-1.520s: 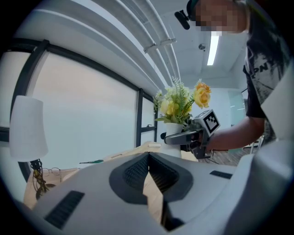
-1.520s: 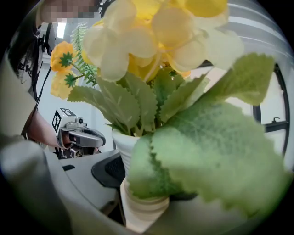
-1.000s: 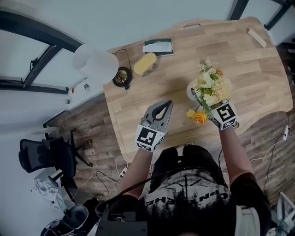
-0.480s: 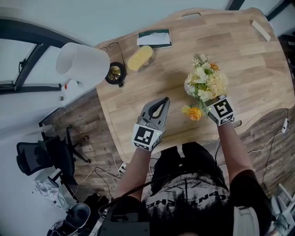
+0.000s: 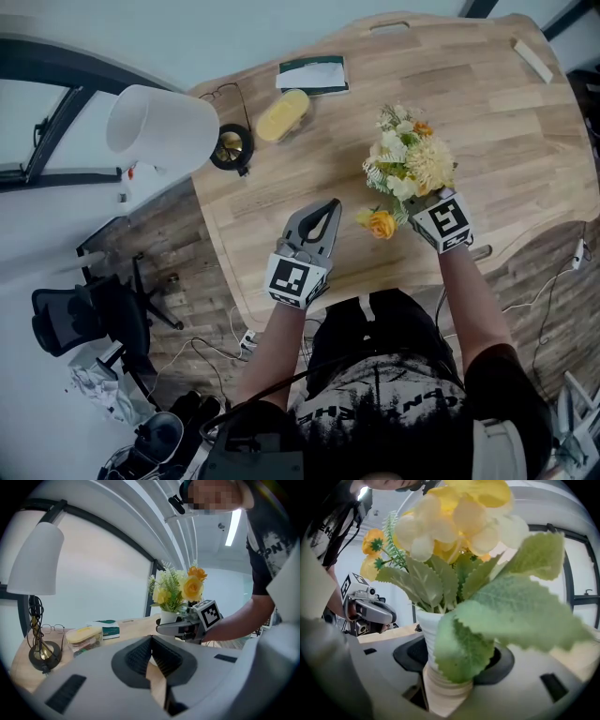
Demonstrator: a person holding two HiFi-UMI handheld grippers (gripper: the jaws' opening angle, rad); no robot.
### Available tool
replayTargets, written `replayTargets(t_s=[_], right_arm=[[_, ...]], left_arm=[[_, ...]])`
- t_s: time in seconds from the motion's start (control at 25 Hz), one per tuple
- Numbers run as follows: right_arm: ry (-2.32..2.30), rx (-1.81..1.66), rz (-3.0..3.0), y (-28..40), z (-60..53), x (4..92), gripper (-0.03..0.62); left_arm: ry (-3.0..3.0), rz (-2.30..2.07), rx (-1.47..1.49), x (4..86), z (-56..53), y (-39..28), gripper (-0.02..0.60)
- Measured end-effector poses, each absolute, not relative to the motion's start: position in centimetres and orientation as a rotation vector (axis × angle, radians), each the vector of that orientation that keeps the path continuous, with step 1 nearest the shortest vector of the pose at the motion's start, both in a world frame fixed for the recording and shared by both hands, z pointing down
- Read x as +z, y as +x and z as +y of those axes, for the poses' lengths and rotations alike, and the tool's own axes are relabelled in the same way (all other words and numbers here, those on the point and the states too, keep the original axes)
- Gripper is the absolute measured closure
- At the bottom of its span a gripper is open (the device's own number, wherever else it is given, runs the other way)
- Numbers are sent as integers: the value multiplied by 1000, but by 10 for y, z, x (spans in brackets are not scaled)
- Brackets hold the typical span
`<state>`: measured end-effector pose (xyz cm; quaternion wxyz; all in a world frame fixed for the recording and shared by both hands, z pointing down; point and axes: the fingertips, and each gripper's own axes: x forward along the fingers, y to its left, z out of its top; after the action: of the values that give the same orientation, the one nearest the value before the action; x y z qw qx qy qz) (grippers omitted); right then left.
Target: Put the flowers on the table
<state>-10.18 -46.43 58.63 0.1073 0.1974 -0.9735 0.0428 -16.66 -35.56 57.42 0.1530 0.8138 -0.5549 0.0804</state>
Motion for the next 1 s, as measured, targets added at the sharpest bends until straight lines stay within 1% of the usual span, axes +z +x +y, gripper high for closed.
replayTargets(t_s=[0.44, 0.56, 0.68, 1.0], right_arm=[[590, 127, -2889, -101, -464, 584, 333], [591, 144, -2904, -101, -466, 581, 301], [583, 148, -2897, -100, -464, 582, 284], [588, 179, -2853, -75, -452, 586, 279]], left_arm=[[2331, -1599, 217, 571, -357, -168, 568], [2326, -1604, 205, 569, -357, -170, 569], [2327, -1608, 199, 565, -358, -170, 568], [2368, -1601, 196, 545, -359, -163, 568]])
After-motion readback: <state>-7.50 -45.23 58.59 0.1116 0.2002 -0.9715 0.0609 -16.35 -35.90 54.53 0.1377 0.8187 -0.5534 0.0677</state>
